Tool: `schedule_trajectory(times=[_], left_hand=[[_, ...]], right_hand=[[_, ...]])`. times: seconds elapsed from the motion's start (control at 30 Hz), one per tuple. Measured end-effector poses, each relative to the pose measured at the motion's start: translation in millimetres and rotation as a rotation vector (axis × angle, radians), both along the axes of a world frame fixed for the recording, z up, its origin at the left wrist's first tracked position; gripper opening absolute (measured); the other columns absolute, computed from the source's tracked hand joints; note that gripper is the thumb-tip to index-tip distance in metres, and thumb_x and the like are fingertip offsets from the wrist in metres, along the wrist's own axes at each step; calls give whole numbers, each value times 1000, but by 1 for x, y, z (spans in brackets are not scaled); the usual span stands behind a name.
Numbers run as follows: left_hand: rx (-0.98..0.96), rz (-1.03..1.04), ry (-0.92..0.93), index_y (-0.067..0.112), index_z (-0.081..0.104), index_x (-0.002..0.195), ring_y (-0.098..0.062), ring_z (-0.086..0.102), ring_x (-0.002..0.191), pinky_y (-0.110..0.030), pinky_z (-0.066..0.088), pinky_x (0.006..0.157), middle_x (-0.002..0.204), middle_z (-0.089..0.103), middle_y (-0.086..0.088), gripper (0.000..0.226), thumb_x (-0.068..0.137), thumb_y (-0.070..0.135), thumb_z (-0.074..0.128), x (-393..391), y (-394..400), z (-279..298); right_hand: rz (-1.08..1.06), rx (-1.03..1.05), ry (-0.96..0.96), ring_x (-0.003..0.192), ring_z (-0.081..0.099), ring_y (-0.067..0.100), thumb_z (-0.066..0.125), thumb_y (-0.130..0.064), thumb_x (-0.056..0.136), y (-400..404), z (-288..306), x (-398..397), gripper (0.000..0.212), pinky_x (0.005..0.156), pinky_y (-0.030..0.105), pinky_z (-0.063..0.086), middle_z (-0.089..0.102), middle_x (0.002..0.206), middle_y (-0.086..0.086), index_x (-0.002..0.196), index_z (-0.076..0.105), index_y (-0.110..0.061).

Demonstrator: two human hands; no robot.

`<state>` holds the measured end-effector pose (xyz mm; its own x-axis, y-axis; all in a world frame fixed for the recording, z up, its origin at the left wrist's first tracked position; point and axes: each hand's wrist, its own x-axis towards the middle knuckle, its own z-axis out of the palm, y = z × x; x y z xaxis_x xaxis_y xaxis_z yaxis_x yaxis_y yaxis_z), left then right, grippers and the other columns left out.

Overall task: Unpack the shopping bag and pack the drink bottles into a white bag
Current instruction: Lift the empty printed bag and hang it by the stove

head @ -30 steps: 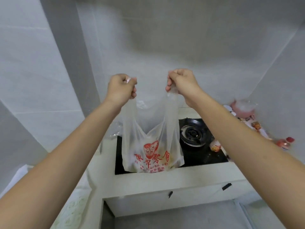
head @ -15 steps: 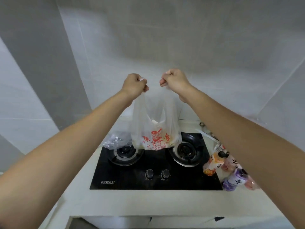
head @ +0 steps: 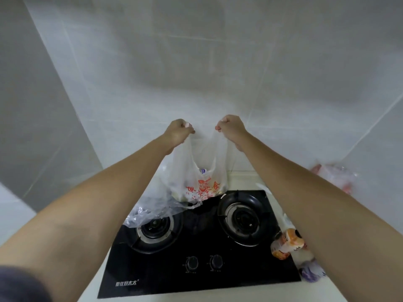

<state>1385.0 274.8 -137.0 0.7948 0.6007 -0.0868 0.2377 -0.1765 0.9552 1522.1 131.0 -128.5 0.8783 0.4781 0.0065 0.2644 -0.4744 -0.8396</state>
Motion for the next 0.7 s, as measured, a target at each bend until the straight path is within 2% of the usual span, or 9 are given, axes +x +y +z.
schedule_trajectory(times=[0.07,0.17,0.2,0.3,0.4,0.57,0.7], left_hand=[[18,-26,13,17,54,82,-17,59,89,-25,45,74,102,67,2,20,93,11,68,3,7,-12],[78,-6,19,18,64,97,-16,64,96,-24,47,81,115,72,-5,4,96,14,64,-2,12,-17],[105,4,16,18,66,102,-16,65,97,-24,48,83,114,72,-5,8,97,15,62,-5,11,-16],[236,28,9,16,66,113,-16,64,90,-22,50,77,105,70,-1,16,99,18,57,-26,1,-8],[397,128,23,18,64,114,-17,64,90,-27,50,78,101,68,3,18,99,25,58,-60,-13,-6],[656,328,119,18,62,121,-20,59,104,-36,50,86,106,69,4,28,99,34,56,-147,-36,-18],[710,503,263,21,59,124,-19,57,107,-35,47,81,111,69,4,32,98,39,53,-244,-61,-40]], right_hand=[[22,-51,8,95,71,26,53,-9,89,0,-7,1,23,73,30,51,77,95,7,73,67,-17],[15,-130,-109,97,66,26,51,-19,94,2,-12,-1,18,82,35,55,73,103,5,92,69,-14],[14,-139,-165,98,65,25,51,-21,95,2,-10,-4,18,86,37,56,71,106,4,98,68,-15],[81,-40,-229,89,65,19,56,-19,94,5,-5,-25,12,81,32,54,68,92,-7,93,67,-19],[210,16,-263,83,67,19,59,-21,94,11,-6,-54,9,78,33,54,66,80,-10,91,68,-18],[476,58,-336,80,66,19,61,-24,95,22,-19,-120,7,79,37,57,68,81,-7,91,66,-20],[709,66,-396,84,65,16,58,-25,96,32,-42,-189,9,80,41,58,68,91,-7,98,66,-20]])
